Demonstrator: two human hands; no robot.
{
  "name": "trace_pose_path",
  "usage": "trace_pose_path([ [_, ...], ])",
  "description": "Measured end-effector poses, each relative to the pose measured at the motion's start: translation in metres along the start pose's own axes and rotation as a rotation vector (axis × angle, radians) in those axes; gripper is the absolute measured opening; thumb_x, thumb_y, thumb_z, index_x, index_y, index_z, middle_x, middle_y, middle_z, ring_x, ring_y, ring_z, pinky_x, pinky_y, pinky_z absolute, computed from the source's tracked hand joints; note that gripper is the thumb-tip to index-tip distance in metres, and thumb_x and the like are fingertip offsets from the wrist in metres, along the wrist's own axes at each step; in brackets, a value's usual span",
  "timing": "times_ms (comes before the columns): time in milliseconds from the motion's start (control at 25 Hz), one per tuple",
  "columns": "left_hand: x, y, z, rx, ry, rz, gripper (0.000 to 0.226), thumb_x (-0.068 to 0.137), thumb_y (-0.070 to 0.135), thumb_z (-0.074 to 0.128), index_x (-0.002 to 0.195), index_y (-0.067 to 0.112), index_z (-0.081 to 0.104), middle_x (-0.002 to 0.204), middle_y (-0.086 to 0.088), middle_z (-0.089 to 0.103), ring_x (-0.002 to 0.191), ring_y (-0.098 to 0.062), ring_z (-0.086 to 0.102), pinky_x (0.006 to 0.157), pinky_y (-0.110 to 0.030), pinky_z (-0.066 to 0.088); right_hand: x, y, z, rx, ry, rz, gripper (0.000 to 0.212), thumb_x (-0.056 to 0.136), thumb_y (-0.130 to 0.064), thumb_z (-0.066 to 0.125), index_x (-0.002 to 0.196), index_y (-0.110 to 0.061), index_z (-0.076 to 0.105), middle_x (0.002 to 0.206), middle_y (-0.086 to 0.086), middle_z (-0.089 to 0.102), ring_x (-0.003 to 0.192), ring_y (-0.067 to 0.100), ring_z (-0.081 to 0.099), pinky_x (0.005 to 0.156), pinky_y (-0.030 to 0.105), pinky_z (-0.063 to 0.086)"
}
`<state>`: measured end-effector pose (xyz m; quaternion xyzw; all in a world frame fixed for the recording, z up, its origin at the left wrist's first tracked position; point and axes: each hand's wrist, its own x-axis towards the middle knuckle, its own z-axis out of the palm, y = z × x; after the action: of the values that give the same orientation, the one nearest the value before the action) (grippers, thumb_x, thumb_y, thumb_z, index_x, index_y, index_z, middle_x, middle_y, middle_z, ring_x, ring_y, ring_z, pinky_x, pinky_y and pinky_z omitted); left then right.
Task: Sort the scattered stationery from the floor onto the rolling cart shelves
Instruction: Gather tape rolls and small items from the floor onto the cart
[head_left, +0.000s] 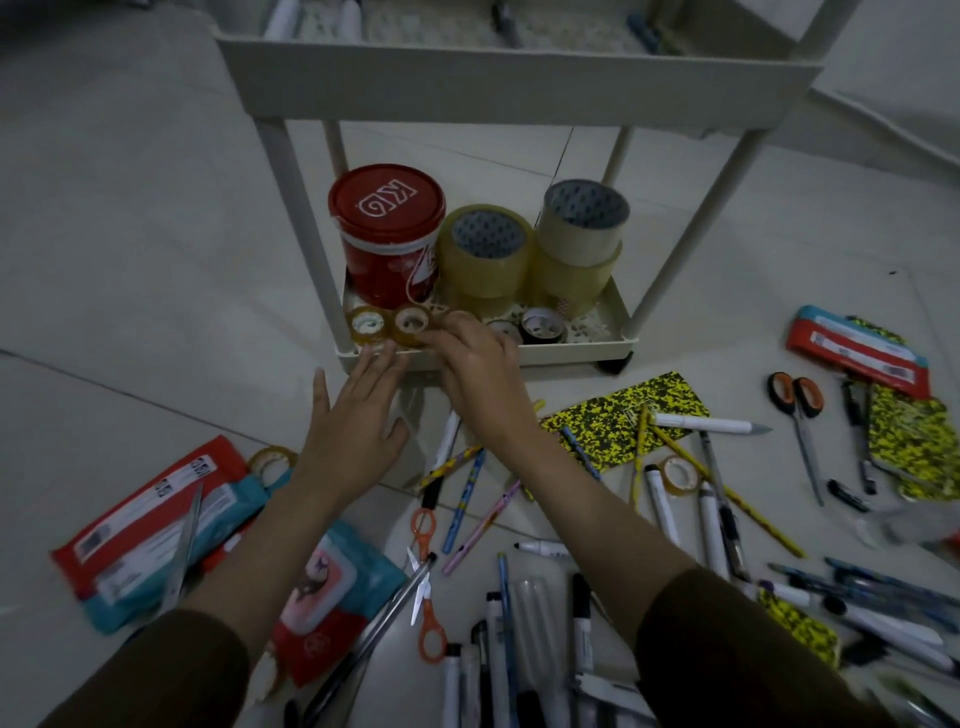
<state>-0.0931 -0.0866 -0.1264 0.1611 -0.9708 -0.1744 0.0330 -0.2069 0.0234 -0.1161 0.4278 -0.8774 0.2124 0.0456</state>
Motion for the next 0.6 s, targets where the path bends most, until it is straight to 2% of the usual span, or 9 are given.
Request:
trace_pose_path([
  [120,-0.015,0.007,-0.002,-0.047,-0.041,0.036,0.054,0.094,0.021,0.044,0.145,0.024,0.026,0.155,0.009,0.014,0.144,-0.008,0.005,0.114,-0.039,-0.005,-0.059,0.010,-0.015,0.033,-0.015,-0.029,0.030,0.085,-0.004,0.052,0.111,-0.014,0.064,0.121,0.006,0.059,0.117,0.026,0.052,0.092,0.041,0.037],
  [200,-0.028,0.014,-0.001,-0.063,-0.079,0.090,0.044,0.094,0.020,0.045,0.138,0.024,0.040,0.150,0.008,0.029,0.141,-0.010,0.019,0.114,-0.034,0.007,-0.097,0.029,-0.027,-0.013,-0.071,-0.013,0.027,0.079,-0.001,0.061,0.102,-0.012,0.068,0.110,0.007,0.065,0.107,0.028,0.059,0.086,0.040,0.041],
  [320,-0.041,0.028,0.005,-0.056,-0.129,0.225,0.035,0.090,0.014,0.049,0.125,0.021,0.054,0.127,0.002,0.055,0.121,-0.017,0.047,0.097,-0.028,0.030,-0.137,0.067,-0.048,-0.100,-0.147,0.154,0.024,0.076,0.001,0.062,0.097,-0.009,0.069,0.101,0.011,0.066,0.095,0.033,0.060,0.078,0.040,0.042],
  [400,-0.047,0.040,0.008,-0.039,-0.147,0.264,0.032,0.089,0.014,0.049,0.119,0.021,0.058,0.120,0.003,0.060,0.112,-0.017,0.052,0.092,-0.027,0.034,-0.155,0.088,-0.062,-0.174,-0.153,0.280,0.020,0.083,-0.004,0.057,0.100,-0.009,0.066,0.101,0.012,0.063,0.094,0.035,0.056,0.075,0.039,0.039],
  [480,-0.051,0.048,0.011,-0.023,-0.158,0.280,0.030,0.090,0.018,0.049,0.117,0.022,0.059,0.122,0.004,0.060,0.113,-0.017,0.053,0.093,-0.027,0.036,-0.169,0.103,-0.070,-0.226,-0.133,0.375,0.018,0.089,-0.007,0.051,0.103,-0.011,0.061,0.106,0.011,0.059,0.096,0.034,0.054,0.073,0.038,0.037],
  [600,-0.054,0.058,0.014,0.006,-0.203,0.304,0.029,0.091,0.022,0.046,0.118,0.025,0.058,0.124,0.004,0.059,0.116,-0.017,0.052,0.094,-0.029,0.037,-0.178,0.110,-0.071,-0.227,-0.194,0.437,0.023,0.093,-0.009,0.044,0.113,-0.012,0.056,0.120,0.007,0.052,0.106,0.031,0.048,0.077,0.036,0.037],
])
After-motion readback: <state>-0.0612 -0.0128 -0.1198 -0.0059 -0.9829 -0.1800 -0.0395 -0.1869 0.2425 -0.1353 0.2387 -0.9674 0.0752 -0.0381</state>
